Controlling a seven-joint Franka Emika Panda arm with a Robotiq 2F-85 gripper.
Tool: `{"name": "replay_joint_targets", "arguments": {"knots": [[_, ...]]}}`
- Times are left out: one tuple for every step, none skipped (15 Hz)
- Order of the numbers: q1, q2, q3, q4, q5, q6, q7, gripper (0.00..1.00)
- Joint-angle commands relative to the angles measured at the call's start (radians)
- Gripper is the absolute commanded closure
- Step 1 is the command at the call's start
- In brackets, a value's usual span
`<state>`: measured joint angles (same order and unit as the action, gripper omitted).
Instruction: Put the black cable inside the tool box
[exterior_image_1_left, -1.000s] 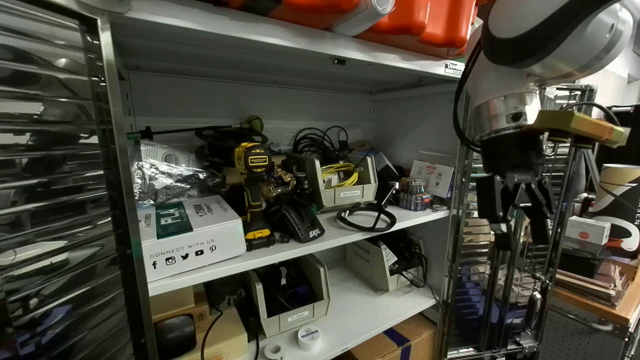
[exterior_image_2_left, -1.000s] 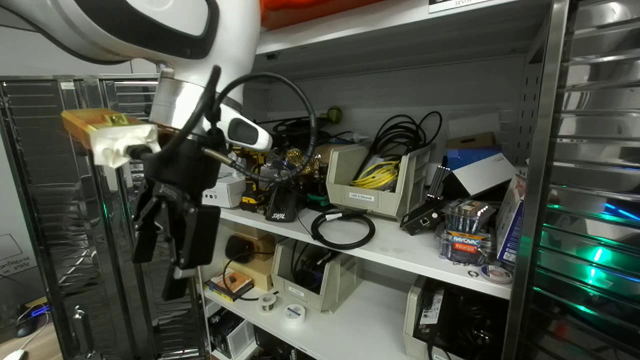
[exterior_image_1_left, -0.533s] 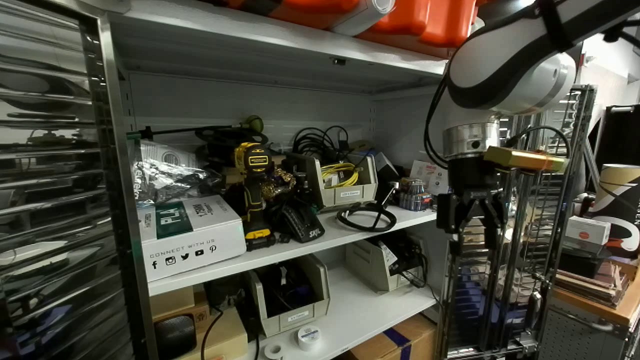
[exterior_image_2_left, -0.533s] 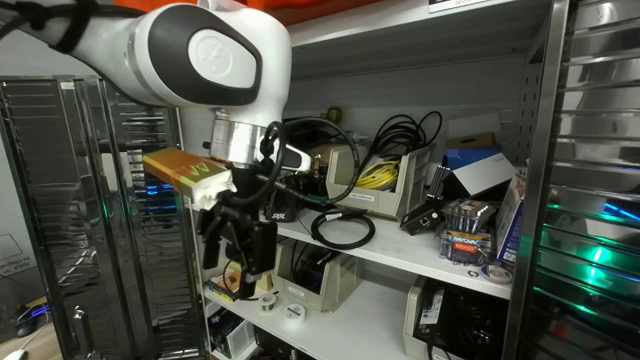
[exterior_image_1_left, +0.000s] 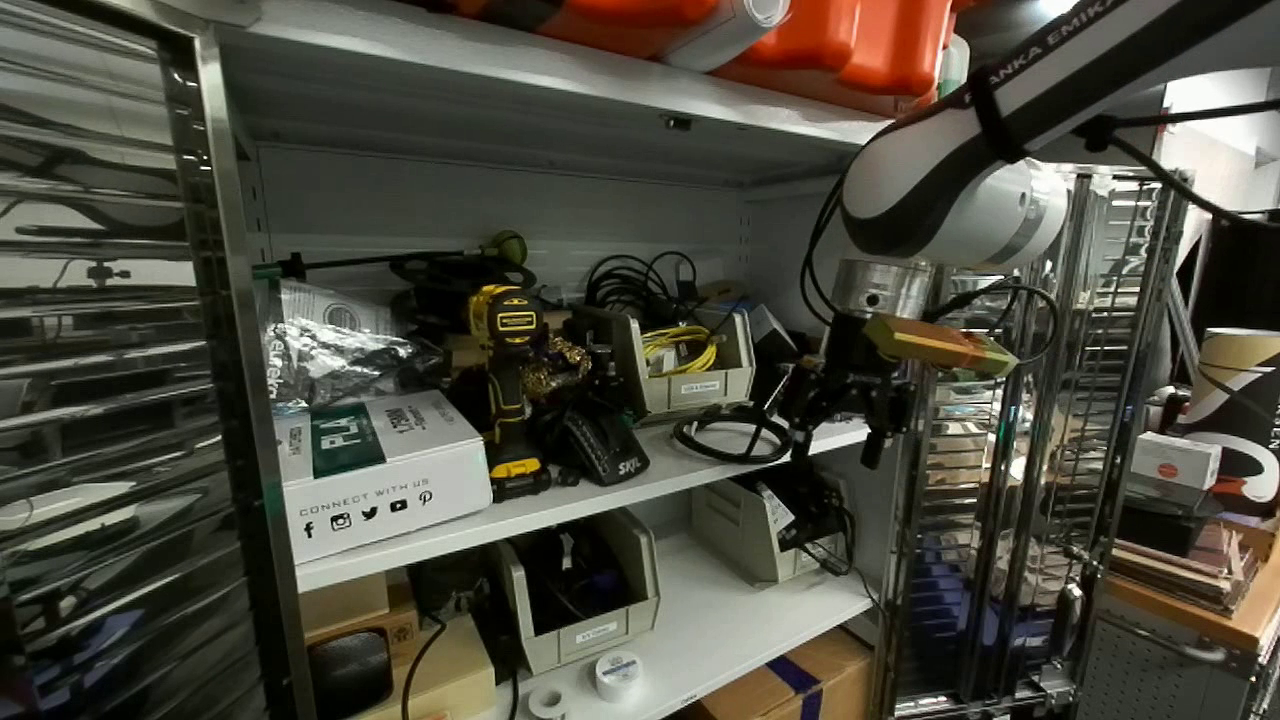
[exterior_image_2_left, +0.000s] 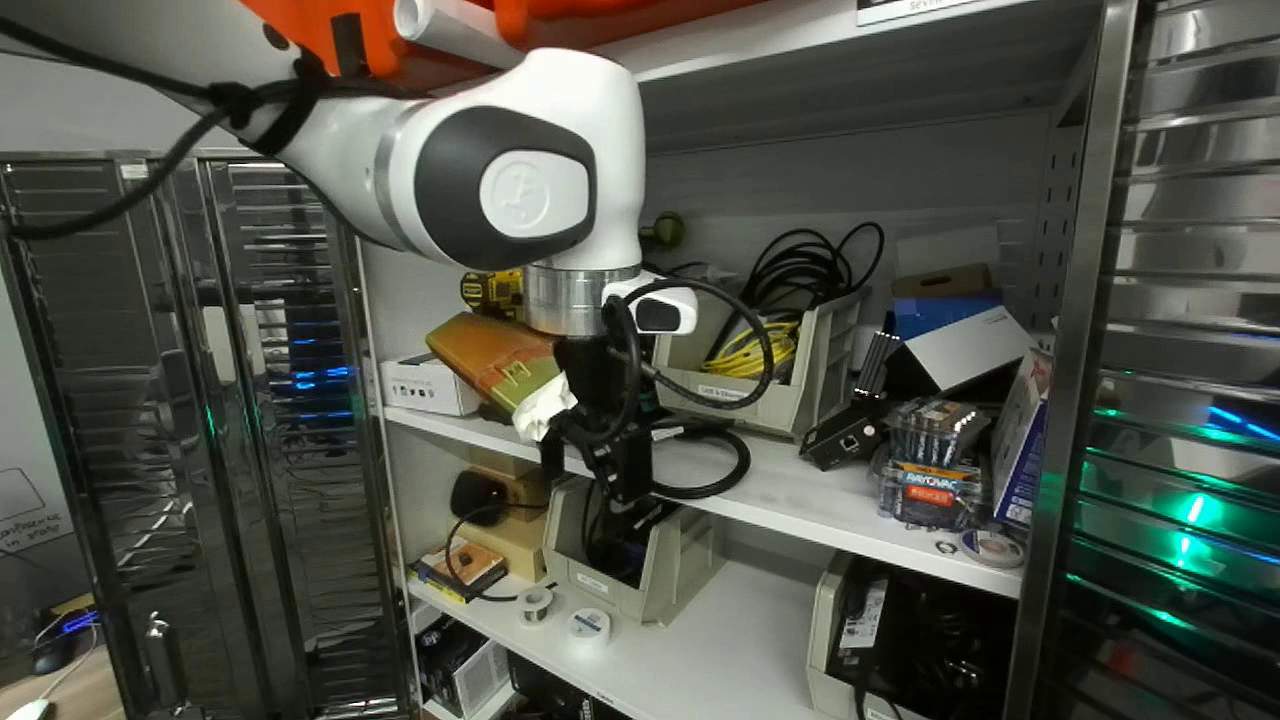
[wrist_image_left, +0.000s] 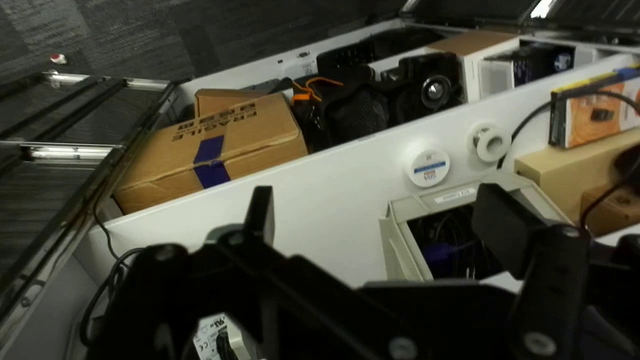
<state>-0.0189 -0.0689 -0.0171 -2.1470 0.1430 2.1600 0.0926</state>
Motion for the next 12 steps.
{"name": "replay_joint_targets", "arguments": {"knots": [[0.004,0.086,0.003,0.093,0.052,0.091,0.061,0.00],[0.004,0.104,0.005,0.103,0.042,0.135,0.094,0.00],[0.004,0.120,0.005,0.114,0.027,0.160,0.122,0.00],[0.004,0.135,0.003,0.124,0.010,0.183,0.153,0.00],[0.005,0.151,0.001,0.134,-0.003,0.197,0.177,0.00],[0.005,0.168,-0.002,0.144,-0.024,0.206,0.204,0.00],[0.007,0.181,-0.005,0.153,-0.042,0.213,0.226,0.00],[0.008,0.195,-0.008,0.162,-0.062,0.216,0.252,0.00],[0.010,0.205,-0.010,0.169,-0.076,0.219,0.271,0.00],[0.012,0.212,-0.012,0.176,-0.089,0.218,0.288,0.00],[0.013,0.216,-0.012,0.180,-0.093,0.211,0.299,0.00],[0.013,0.215,-0.012,0.183,-0.094,0.209,0.307,0.00]]}}
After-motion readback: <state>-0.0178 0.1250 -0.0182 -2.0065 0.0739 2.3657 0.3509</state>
